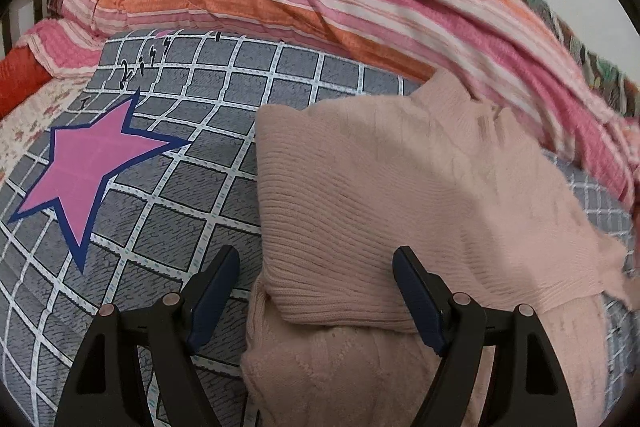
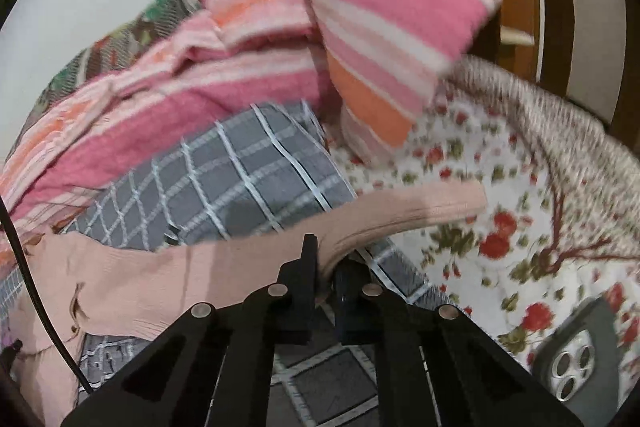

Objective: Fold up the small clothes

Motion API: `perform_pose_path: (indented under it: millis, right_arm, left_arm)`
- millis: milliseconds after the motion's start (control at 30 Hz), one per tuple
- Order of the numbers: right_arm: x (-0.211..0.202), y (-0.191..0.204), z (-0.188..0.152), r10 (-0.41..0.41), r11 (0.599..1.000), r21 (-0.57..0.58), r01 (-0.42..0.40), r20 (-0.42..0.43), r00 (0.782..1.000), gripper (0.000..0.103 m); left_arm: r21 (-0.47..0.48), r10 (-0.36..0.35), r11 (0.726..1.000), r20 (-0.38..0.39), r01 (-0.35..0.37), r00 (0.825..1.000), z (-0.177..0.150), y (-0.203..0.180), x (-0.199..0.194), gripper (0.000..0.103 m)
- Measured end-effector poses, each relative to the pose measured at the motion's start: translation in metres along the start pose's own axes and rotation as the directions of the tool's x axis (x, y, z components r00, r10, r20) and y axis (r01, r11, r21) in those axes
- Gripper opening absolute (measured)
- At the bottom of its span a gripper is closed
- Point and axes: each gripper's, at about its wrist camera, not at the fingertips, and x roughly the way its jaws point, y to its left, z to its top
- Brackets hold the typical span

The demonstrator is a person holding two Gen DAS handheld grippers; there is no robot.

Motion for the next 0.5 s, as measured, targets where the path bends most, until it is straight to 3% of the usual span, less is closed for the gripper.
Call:
perform_pose_path:
  millis: [267,500]
  right_arm:
    - [-0.054,0.072,0.018,0.027,0.99,-0.138,-0.01,0.123,0.992,0.006]
    - [-0.081,0.157,0.013,0.089,0.966,-0.254,-0.046,0.161,0.983,0.006]
  left_arm:
    - [-0.116,-0.088,0.989,0.04,0.092,0.995,0.005,0.024,-0.016,0.079]
    - [-0.093,-0.021,0.995,0.13,0.033,0.991,0.01,0.037,-0.043,0.079]
